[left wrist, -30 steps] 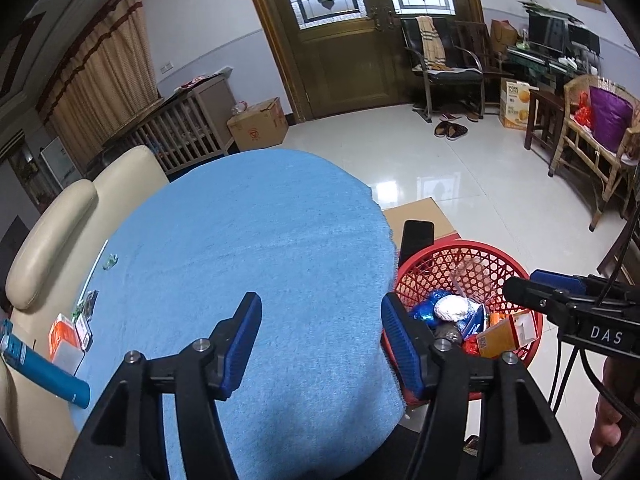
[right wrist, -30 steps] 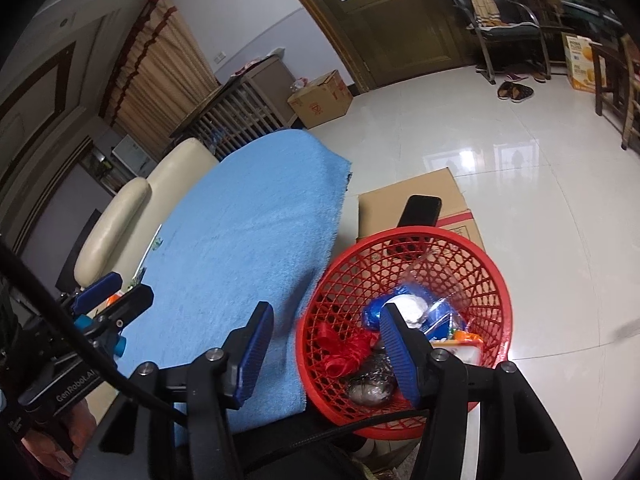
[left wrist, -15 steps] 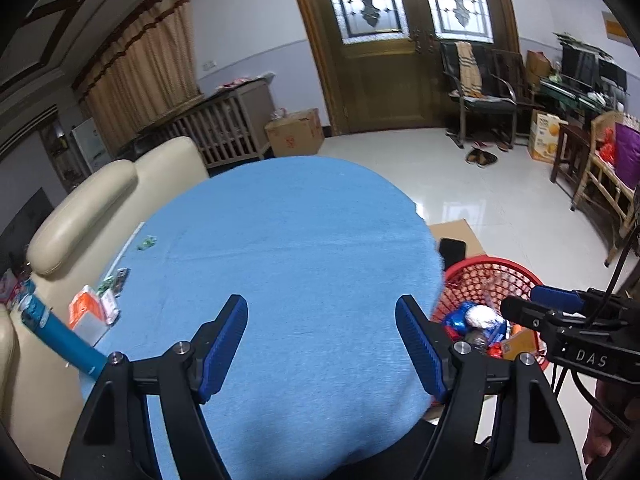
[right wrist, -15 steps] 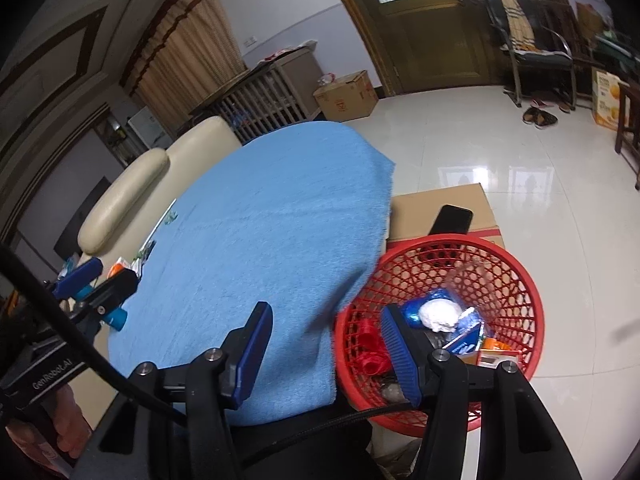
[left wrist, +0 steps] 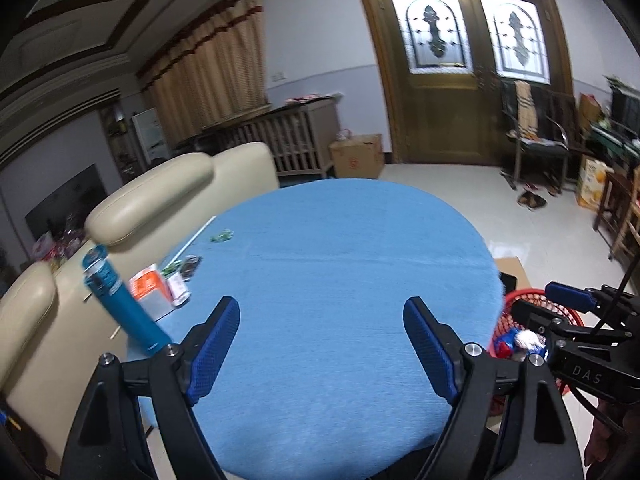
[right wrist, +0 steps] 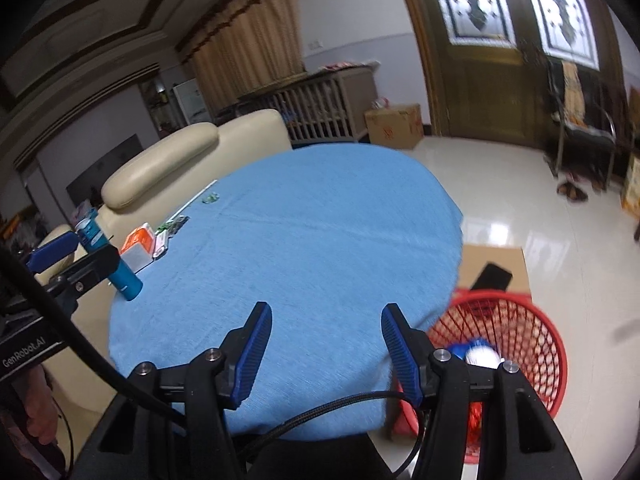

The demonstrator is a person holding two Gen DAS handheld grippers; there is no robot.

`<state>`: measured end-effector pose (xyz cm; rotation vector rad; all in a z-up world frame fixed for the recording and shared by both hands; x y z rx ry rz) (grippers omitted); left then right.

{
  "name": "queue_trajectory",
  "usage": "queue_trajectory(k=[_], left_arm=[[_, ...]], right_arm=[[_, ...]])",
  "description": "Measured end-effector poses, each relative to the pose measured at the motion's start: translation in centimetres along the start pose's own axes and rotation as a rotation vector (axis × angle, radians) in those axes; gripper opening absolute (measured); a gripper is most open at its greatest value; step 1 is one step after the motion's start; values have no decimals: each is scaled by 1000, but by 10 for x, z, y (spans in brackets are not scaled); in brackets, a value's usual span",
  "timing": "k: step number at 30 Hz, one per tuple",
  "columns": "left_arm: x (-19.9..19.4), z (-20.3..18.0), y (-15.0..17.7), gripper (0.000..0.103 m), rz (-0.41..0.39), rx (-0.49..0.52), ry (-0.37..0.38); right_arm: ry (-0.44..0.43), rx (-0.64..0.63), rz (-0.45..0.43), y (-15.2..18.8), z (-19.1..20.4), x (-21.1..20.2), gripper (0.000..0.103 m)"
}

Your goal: Collect trash

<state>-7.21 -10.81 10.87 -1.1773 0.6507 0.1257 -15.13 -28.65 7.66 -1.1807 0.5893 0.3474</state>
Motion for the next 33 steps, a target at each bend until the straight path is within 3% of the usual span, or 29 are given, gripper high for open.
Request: queue_trajectory(k=[7, 15, 21, 33], left_arm=[[-4, 48, 8, 85, 11, -88, -49], [-4, 82, 21, 85, 37, -149, -94], [-11, 98, 29, 85, 31, -190, -115], [-12, 108, 34, 85, 22, -202, -143]], right_arm=[[-11, -90, -44, -19, 52, -2, 67], [-17, -95, -44, -23, 93, 4, 67], [13, -127, -54, -11, 109, 5, 67], [-9, -156, -57, 1, 121, 3, 67]])
Point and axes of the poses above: each gripper's, at about its wrist camera, not at the fingertips, and x roughly the way its jaws point, z to its left, y to its underside, the point moved 5 cm from there along x, roughly the way its jaws point, and after that the axes turned 4 degrees about -y, right-handed, at the moved point
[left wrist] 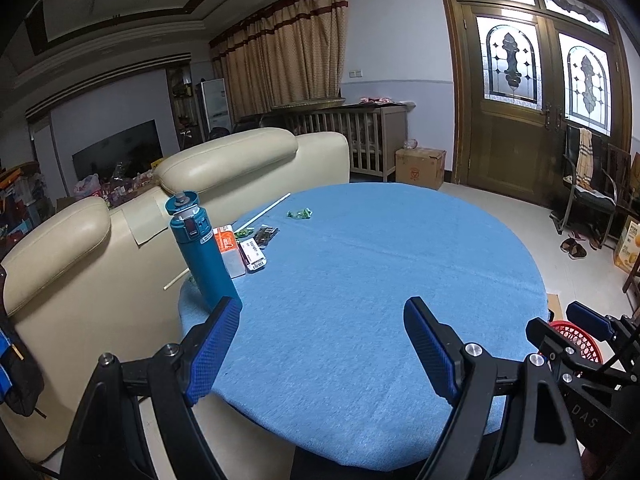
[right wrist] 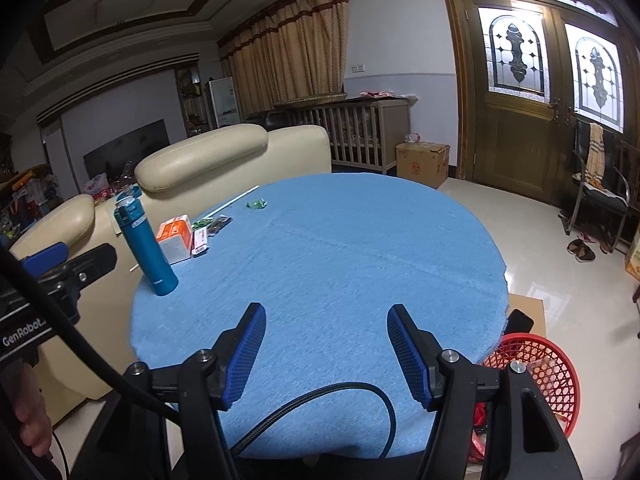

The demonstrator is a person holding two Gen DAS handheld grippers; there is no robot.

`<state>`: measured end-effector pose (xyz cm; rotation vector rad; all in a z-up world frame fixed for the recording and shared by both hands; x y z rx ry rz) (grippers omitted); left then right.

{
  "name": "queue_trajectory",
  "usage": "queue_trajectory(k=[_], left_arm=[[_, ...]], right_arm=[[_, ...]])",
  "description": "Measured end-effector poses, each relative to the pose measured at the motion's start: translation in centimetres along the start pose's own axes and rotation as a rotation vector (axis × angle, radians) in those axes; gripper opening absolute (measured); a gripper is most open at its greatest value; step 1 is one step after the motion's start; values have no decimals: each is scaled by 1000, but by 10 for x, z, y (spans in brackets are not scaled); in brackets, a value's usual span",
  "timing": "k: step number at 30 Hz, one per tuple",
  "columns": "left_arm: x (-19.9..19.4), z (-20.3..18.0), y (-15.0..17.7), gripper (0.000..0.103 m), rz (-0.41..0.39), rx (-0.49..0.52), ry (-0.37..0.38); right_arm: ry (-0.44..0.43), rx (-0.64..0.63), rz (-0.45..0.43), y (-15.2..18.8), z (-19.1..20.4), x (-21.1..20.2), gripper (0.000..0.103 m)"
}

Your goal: Collect trash

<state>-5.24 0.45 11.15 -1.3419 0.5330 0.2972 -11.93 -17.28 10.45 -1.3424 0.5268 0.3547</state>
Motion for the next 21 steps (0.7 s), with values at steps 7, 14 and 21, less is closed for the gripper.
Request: queue_trajectory(k=[7, 14, 21], left_arm=[[1, 1, 2, 85, 4, 1, -5], [4, 0, 3, 85, 11, 2, -4], [5, 0, 6, 85, 15, 2, -5]], right_arm=[[0, 4, 2, 2, -2, 1, 67], [-1, 11, 8, 3, -4, 3, 67], [-3, 13, 13, 5, -5, 4, 67]])
Point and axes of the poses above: each gripper's, at about its wrist camera, not at the fingertips, and x roughly the way its jaws point, z to its left, y to its underside, the point moved 5 cm from there along x, roughly the way its jaws point, and after that the axes turned 4 degrees about -y, right-handed, at the moved point
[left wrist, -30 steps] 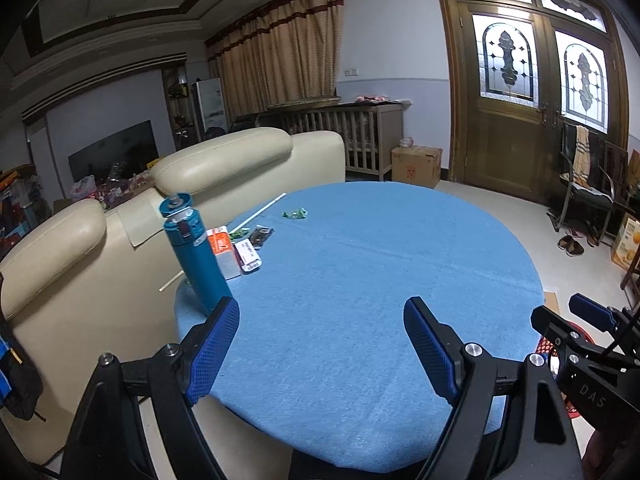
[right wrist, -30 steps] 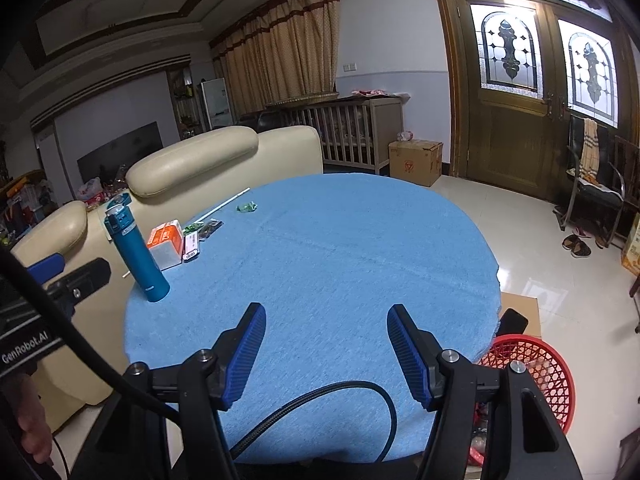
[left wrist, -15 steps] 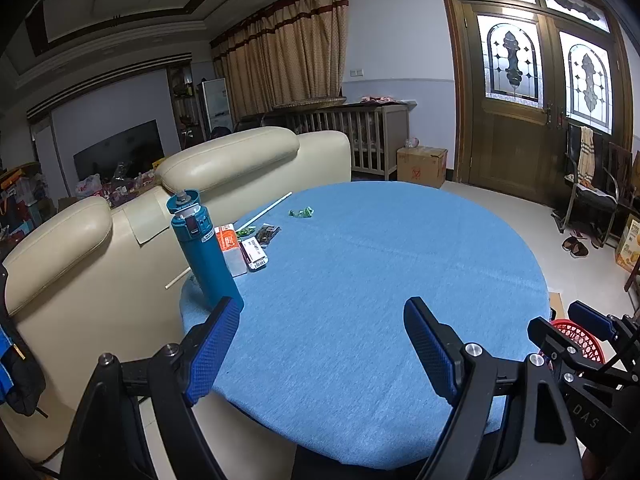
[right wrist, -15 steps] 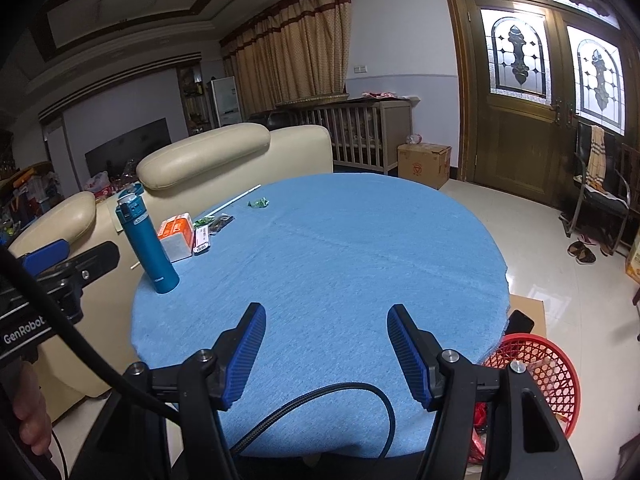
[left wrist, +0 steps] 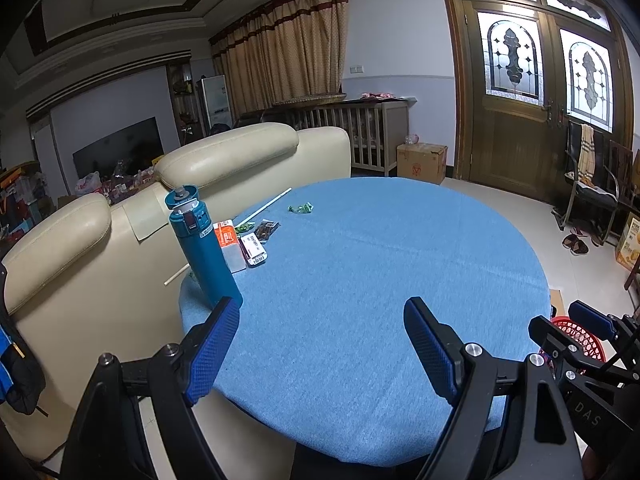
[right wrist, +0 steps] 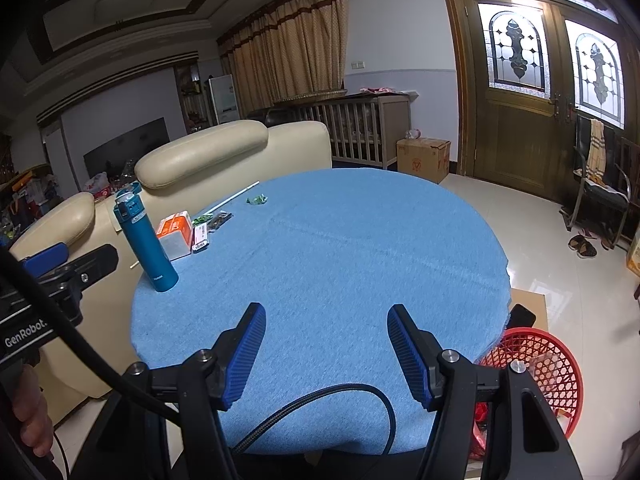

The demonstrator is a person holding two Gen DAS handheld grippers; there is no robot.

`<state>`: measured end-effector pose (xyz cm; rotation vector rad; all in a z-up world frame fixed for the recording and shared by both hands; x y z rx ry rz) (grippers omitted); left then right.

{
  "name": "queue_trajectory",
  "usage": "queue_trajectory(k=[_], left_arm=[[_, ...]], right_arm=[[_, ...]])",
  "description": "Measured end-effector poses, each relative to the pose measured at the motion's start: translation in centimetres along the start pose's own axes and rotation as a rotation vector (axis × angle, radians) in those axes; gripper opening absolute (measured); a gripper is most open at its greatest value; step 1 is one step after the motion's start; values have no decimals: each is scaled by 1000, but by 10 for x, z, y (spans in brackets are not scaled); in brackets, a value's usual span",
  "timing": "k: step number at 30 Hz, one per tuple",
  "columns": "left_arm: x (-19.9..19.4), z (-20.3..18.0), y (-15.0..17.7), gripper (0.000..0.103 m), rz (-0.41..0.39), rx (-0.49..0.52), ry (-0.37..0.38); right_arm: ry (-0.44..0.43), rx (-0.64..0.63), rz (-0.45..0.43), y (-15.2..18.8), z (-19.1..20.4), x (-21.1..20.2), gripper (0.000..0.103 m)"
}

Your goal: Collect trash

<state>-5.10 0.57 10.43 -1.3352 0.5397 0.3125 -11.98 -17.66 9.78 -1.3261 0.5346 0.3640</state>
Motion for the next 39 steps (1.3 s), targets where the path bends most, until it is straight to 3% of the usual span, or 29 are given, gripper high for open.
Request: queue_trajectory(k=[39], left_arm=[[4, 1, 6, 85, 25, -8, 2]], right_arm=[[0, 3, 16, 5, 0, 6, 67]])
Point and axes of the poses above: each gripper's, at about its wrist camera, not at the fingertips, and x roughly the way its jaws point, z to its left, y to its underside, the point moved 5 cm from there along x, roughly the way its jaws point, and after that the axes turned 4 degrees about -y, right-handed, at the moved point
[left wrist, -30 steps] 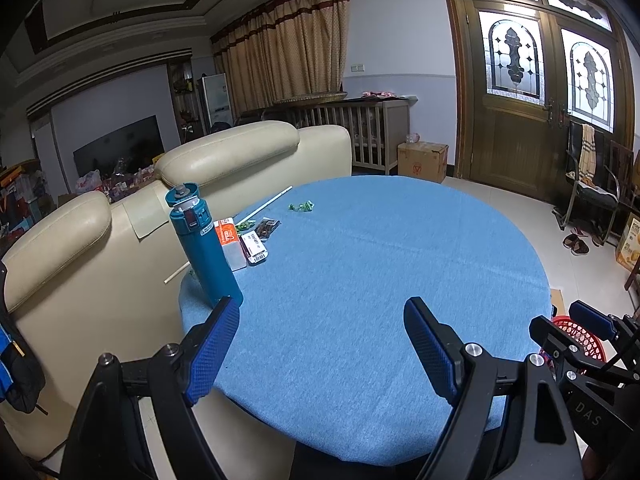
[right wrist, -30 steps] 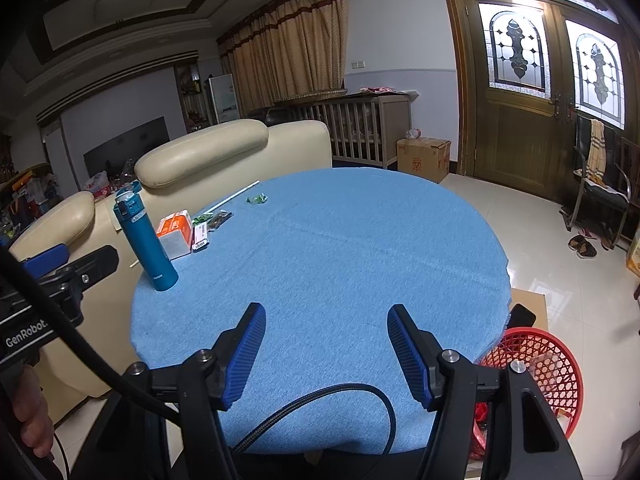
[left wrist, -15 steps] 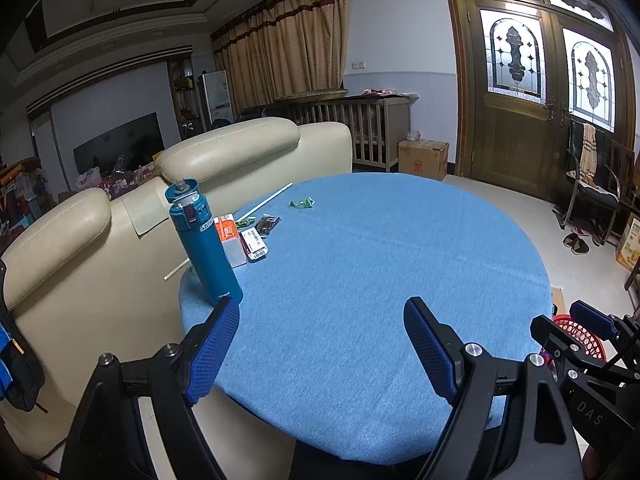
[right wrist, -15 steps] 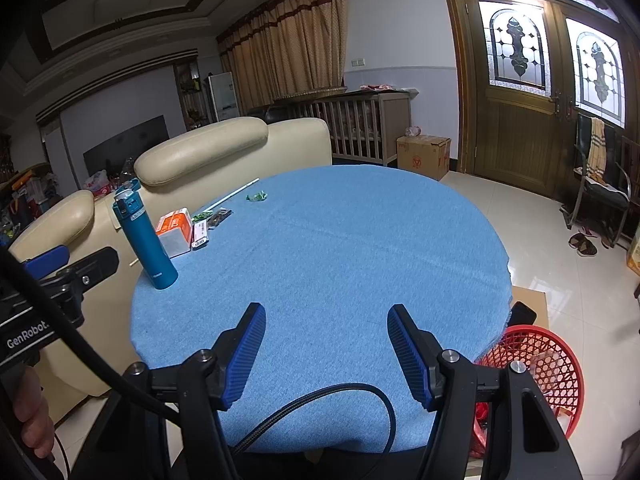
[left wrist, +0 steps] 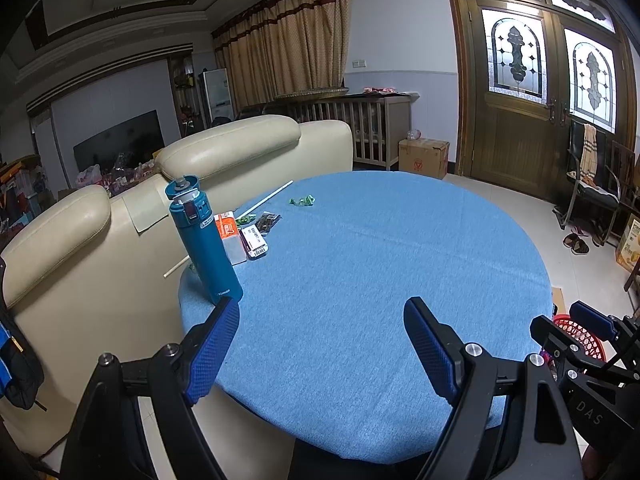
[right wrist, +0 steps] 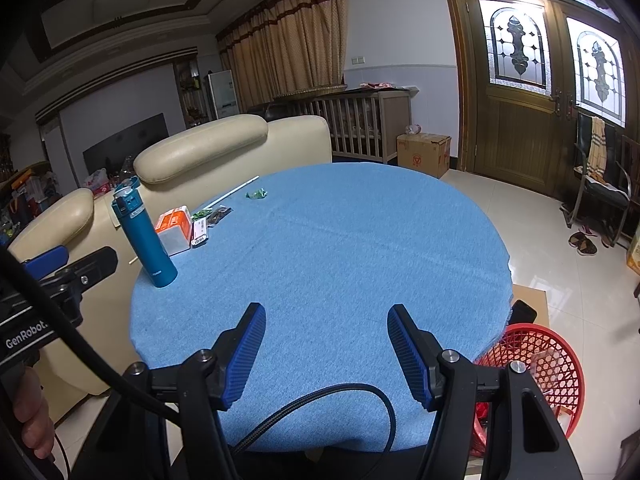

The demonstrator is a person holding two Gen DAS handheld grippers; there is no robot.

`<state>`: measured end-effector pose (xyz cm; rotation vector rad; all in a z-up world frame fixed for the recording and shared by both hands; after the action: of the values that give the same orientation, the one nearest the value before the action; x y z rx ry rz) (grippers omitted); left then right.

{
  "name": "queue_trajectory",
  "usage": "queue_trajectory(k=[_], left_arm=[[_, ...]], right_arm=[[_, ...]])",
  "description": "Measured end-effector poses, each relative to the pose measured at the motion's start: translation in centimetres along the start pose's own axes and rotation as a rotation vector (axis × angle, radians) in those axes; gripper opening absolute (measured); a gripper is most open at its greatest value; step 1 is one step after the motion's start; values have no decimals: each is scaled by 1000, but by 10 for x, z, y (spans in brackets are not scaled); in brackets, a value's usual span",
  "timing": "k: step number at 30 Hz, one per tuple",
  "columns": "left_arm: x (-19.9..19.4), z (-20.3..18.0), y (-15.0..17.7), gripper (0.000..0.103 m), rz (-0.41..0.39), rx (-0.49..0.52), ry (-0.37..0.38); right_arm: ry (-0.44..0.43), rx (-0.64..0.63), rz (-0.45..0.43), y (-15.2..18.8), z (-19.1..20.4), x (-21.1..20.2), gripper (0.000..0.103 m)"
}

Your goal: Collect trash

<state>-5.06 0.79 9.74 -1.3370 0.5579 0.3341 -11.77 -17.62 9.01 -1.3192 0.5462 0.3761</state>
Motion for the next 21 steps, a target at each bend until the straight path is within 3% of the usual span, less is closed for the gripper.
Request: queue_trajectory(k=[21], left_arm=[[0, 0, 1, 85, 3, 11, 6]], right_arm=[[1, -1, 5, 2, -1, 1, 67]])
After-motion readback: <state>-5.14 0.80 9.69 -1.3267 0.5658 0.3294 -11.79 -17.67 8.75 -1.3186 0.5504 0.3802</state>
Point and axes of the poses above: each gripper's, at about its wrist camera, not at the fingertips, and x roughly the way its jaws point, z to its left, y to its underside, the point moved 5 cm from there along x, roughly the way its jaws point, and after that the axes turned 4 degrees about -y, right-handed, at the moved point
